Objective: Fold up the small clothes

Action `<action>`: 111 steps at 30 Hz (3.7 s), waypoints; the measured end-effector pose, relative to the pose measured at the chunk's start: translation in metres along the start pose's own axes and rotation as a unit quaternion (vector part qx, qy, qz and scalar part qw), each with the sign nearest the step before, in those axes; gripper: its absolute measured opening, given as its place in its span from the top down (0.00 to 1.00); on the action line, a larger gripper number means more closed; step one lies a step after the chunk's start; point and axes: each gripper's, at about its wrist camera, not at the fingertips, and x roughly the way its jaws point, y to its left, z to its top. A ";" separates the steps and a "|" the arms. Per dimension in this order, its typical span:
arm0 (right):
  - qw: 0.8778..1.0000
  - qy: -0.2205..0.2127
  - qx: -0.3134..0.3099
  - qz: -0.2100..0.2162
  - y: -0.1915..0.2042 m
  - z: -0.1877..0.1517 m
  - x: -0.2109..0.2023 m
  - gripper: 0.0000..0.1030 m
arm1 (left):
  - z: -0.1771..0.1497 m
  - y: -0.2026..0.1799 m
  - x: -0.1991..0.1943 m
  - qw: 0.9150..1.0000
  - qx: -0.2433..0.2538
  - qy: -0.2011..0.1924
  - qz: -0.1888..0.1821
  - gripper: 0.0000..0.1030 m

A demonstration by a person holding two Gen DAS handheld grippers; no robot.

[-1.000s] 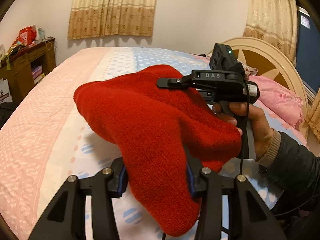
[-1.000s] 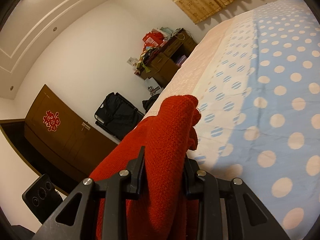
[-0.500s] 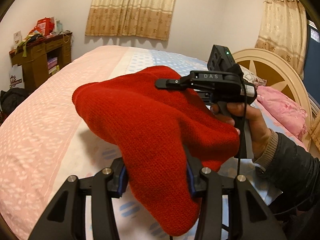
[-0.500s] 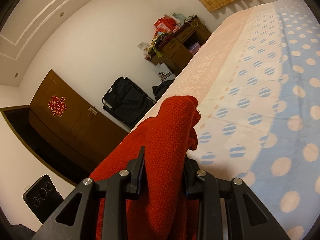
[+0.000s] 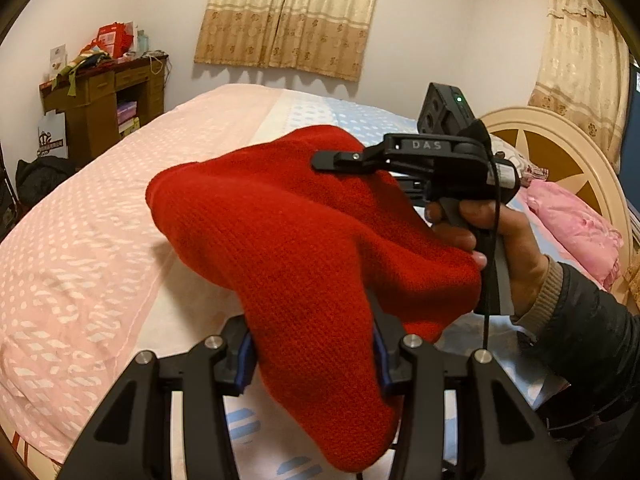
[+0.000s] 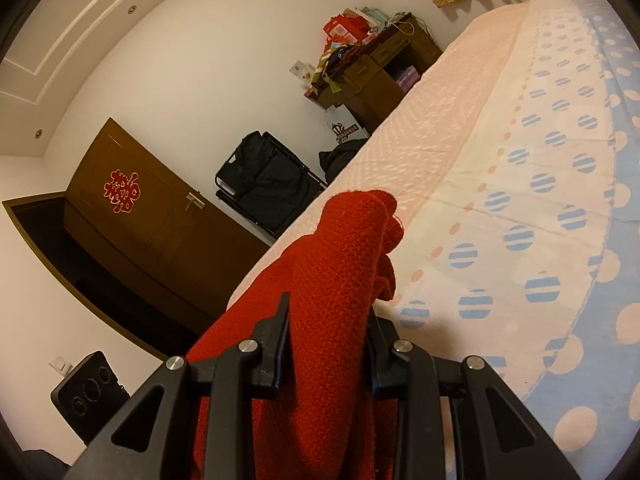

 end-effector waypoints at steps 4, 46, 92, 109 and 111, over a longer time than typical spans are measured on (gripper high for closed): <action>1.000 0.009 0.007 -0.003 -0.006 -0.001 0.010 0.70 | -0.008 0.010 0.003 1.000 -0.008 0.002 -0.001 0.54; 0.994 0.001 0.008 -0.111 -0.016 -0.016 0.004 0.52 | -0.011 0.030 -0.012 0.999 -0.024 -0.036 0.032 0.19; 0.929 -0.126 -0.186 -0.293 0.158 -0.149 -0.120 0.44 | -0.019 -0.022 -0.074 0.987 0.027 -0.090 0.130 0.01; 0.928 -0.131 -0.196 -0.290 0.173 -0.156 -0.122 0.43 | -0.024 -0.029 -0.076 0.987 0.029 -0.092 0.127 0.01; 0.927 -0.132 -0.196 -0.291 0.174 -0.157 -0.121 0.43 | -0.024 -0.029 -0.075 0.987 0.028 -0.091 0.126 0.01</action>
